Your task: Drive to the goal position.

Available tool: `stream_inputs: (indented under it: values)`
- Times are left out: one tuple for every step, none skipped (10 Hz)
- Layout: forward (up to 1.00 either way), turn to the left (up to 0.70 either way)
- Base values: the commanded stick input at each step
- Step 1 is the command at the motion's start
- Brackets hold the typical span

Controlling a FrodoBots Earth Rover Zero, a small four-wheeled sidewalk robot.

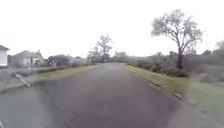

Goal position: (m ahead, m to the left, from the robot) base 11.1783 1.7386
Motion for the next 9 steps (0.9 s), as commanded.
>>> stream_inputs:
  values:
    - [0.70, 0.00]
    - [0.70, 0.00]
    - [0.70, 0.00]
    - [0.70, 0.00]
    - [0.70, 0.00]
    - [0.70, 0.00]
    - [0.70, 0.00]
    - [0.70, 0.00]
    - [0.70, 0.00]
